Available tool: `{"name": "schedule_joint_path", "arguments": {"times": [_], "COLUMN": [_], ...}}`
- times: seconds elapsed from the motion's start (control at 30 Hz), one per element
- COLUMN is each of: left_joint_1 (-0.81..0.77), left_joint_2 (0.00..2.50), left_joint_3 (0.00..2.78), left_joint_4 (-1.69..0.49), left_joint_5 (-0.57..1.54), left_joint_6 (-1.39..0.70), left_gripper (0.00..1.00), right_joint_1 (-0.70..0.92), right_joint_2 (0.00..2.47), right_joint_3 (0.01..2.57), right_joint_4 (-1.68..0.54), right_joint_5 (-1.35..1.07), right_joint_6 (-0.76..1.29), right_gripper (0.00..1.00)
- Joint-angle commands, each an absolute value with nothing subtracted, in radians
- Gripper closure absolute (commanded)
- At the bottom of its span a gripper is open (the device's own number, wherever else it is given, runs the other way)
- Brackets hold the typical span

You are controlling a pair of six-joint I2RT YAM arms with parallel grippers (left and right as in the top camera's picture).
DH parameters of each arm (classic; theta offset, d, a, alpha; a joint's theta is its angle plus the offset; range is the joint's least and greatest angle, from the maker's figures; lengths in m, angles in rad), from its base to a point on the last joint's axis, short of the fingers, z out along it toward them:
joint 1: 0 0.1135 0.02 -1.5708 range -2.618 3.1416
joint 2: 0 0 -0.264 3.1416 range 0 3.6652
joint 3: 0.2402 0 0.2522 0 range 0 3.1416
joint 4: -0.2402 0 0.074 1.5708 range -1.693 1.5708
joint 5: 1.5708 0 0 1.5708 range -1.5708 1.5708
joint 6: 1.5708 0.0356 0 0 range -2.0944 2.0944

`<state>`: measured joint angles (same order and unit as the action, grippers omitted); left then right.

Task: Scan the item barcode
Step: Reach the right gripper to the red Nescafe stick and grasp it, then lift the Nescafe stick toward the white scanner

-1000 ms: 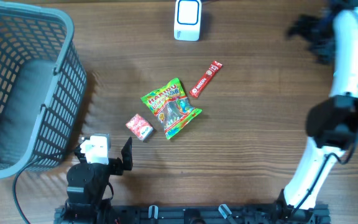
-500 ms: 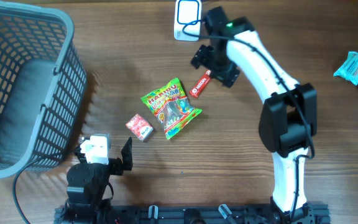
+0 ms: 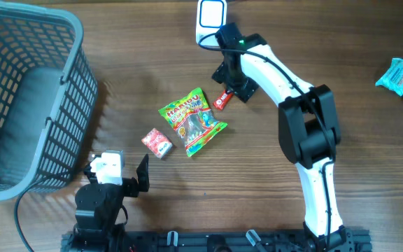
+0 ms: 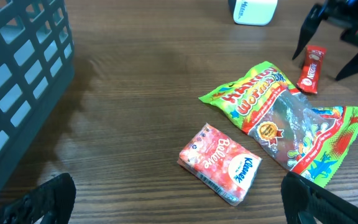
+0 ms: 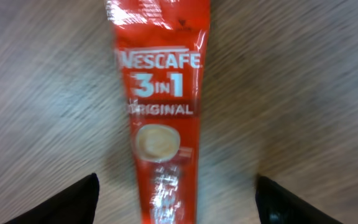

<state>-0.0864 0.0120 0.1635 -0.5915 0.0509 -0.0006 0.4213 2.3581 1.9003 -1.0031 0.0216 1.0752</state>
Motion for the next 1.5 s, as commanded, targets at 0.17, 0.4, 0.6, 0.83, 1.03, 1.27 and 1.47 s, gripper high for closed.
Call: {"name": "schedule_joint_path", "arguments": {"times": [0.17, 0.4, 0.6, 0.83, 1.03, 1.27, 1.47], "left_joint_1": [-0.081, -0.081, -0.081, -0.081, -0.081, -0.081, -0.081], "left_joint_2": [0.007, 0.007, 0.007, 0.007, 0.007, 0.007, 0.007], "left_joint_3": [0.154, 0.154, 0.154, 0.154, 0.154, 0.154, 0.154], "left_joint_4": [-0.587, -0.587, -0.587, -0.587, -0.587, -0.587, -0.587], "left_joint_5": [0.048, 0.048, 0.048, 0.048, 0.048, 0.048, 0.048], "left_joint_6": [0.015, 0.015, 0.015, 0.015, 0.015, 0.015, 0.015], "left_gripper": [0.0, 0.0, 0.0, 0.0, 0.0, 0.0, 0.0], "right_joint_1": [0.429, 0.419, 0.392, 0.38, 0.385, 0.389, 0.397], "right_joint_2": [2.461, 2.466, 2.394, 2.169, 2.101, 2.102, 2.102], "right_joint_3": [1.888, 1.901, 1.956, 1.96, 1.96, 1.949, 1.948], "right_joint_4": [-0.97, -1.041, -1.227, -1.275, -1.309, -1.102, -0.974], "right_joint_5": [0.0, -0.02, -0.039, -0.458, -0.601, -1.13, -1.463], "right_joint_6": [1.073, 1.005, 0.881, 0.313, -0.001, -0.155, -0.489], "right_gripper": [0.6, 0.96, 0.96, 0.96, 0.96, 0.96, 0.96]}}
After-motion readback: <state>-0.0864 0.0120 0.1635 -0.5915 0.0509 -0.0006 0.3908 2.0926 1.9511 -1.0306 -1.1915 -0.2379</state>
